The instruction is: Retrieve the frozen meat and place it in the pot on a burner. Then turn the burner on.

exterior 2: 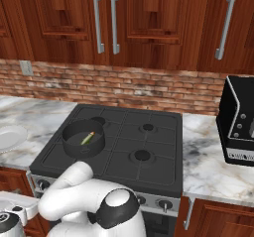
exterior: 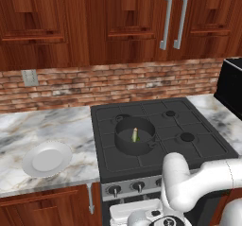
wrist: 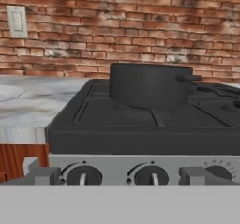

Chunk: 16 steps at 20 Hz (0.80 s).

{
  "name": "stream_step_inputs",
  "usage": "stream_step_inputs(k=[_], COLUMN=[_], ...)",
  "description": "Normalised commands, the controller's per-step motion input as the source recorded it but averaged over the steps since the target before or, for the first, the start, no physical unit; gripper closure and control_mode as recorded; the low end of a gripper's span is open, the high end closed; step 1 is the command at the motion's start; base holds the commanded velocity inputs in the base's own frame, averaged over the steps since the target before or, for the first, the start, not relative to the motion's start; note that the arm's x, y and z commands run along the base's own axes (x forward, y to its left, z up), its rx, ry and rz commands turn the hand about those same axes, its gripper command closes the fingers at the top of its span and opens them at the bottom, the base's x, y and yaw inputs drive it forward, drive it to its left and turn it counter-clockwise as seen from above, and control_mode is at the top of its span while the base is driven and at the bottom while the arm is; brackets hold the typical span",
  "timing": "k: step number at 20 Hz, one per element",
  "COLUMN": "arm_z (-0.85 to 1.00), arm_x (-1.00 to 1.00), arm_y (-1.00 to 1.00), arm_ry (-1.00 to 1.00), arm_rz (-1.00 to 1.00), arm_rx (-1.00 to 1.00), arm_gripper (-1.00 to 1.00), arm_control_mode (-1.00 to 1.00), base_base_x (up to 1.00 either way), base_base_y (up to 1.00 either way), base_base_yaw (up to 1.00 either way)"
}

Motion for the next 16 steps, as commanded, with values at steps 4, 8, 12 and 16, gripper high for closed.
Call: stream_step_inputs(k=[4, 8, 12, 16], arm_z=[-0.24, -0.21, -0.15, -0.18], arm_x=[0.14, 0.14, 0.2, 0.25], arm_y=[0.12, 0.13, 0.08, 0.06], arm_ry=[0.0, 0.0, 0.0, 0.0], arm_rz=[0.0, 0.0, 0.0, 0.0], arm_rx=[0.02, 0.01, 0.0, 0.0], arm_gripper=[-1.0, -1.0, -1.0, -1.0], arm_control_mode=[-1.0, -1.0, -1.0, -1.0], base_base_x=[0.0, 0.0, 0.0, 0.0], base_base_y=[0.0, 0.0, 0.0, 0.0], base_base_yaw=[0.0, 0.0, 0.0, 0.0])
